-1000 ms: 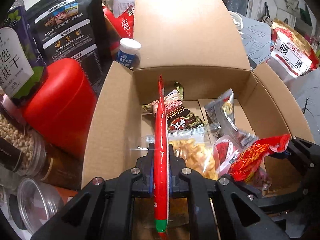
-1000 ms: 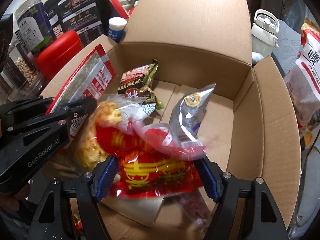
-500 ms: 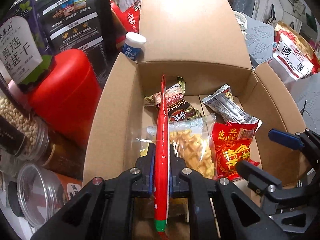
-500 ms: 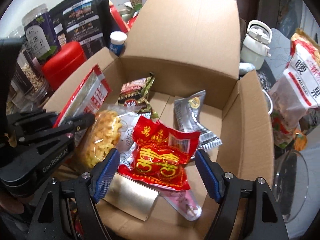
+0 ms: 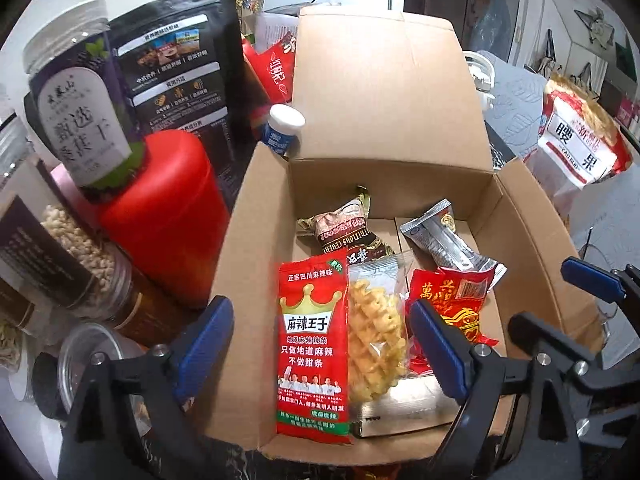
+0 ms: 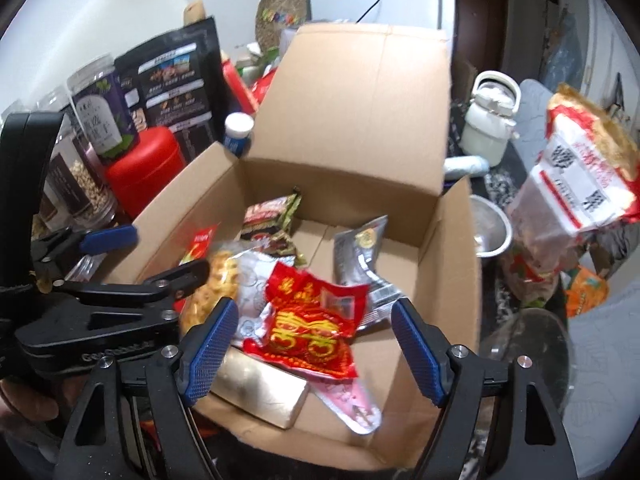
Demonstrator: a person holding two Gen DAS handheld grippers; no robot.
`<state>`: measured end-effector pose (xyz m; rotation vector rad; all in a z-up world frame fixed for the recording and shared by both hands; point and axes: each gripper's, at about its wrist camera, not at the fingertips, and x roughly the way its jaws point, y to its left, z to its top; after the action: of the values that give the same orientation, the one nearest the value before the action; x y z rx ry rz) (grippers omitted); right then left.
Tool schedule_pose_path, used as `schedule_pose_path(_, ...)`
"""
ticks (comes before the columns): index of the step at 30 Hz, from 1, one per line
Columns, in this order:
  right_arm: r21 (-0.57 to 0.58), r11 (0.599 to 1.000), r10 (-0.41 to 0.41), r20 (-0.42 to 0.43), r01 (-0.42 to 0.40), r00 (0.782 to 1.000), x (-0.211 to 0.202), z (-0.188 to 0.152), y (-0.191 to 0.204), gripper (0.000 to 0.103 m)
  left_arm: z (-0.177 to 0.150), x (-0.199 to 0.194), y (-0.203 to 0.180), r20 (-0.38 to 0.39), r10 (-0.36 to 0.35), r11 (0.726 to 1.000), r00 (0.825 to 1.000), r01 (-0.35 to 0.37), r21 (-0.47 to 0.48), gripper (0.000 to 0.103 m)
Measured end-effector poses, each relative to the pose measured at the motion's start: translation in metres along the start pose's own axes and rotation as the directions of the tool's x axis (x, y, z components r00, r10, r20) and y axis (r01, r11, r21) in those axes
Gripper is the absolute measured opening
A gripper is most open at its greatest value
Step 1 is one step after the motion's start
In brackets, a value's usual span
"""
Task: Organize snacks
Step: 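Withdraw both grippers from the box toward the remaining snacks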
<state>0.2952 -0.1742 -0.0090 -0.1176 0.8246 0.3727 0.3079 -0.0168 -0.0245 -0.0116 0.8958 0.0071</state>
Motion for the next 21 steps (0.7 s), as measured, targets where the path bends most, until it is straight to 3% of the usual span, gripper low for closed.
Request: schedule_pose_path(21,0.042,0.999,0.029,0.139,-0.035,0.99,-0.082,-0.01,0.0,0.08,0.001,-0.097,-0.007,0.155,-0.02,1.0,0.988,0.017,0.025,0.091)
